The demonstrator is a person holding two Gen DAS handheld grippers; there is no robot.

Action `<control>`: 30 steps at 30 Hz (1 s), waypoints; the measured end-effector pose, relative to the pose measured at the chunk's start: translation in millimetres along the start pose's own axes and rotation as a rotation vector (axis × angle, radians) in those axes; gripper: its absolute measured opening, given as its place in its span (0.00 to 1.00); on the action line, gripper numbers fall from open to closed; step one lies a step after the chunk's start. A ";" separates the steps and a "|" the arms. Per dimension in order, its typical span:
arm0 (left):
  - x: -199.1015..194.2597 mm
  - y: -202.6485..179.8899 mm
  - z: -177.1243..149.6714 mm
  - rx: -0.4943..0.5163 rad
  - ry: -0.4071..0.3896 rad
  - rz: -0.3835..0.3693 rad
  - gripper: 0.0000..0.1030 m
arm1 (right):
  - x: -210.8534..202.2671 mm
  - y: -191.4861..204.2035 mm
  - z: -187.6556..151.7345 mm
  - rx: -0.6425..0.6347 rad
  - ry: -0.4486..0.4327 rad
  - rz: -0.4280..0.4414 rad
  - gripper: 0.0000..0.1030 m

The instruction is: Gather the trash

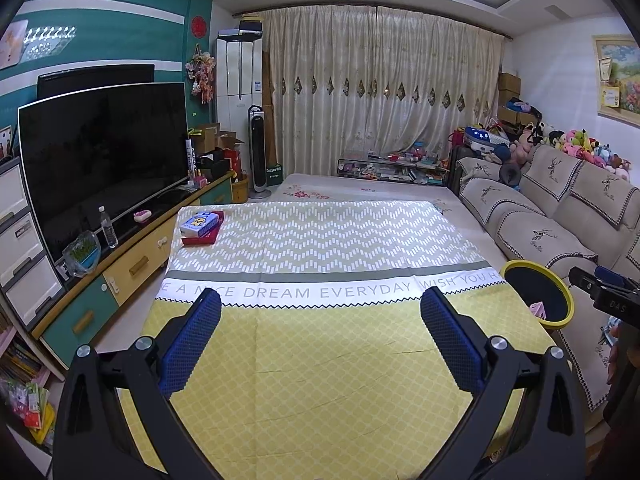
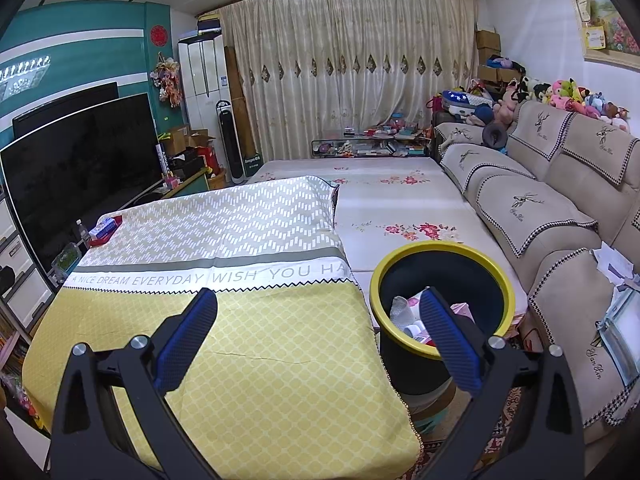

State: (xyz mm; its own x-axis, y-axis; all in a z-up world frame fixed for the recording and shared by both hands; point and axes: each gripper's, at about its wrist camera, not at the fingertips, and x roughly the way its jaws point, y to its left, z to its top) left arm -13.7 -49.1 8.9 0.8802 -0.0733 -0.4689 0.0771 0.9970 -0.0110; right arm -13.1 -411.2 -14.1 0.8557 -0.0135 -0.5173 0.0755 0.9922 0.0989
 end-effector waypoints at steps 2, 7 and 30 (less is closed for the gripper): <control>0.1 0.3 0.0 -0.001 -0.001 -0.002 0.95 | 1.1 -0.1 -0.1 0.001 0.000 0.001 0.93; 0.2 0.2 -0.2 0.000 0.000 -0.002 0.95 | 1.2 0.3 -0.5 0.000 0.000 -0.001 0.93; 5.2 1.7 -0.4 0.003 0.015 -0.006 0.95 | 4.7 3.9 -4.8 0.005 0.009 0.001 0.93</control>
State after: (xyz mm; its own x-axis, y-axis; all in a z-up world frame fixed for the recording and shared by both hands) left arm -9.2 -47.8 6.1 0.8727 -0.0789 -0.4819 0.0839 0.9964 -0.0112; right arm -11.2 -406.8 -20.2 0.8512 -0.0114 -0.5248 0.0772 0.9916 0.1036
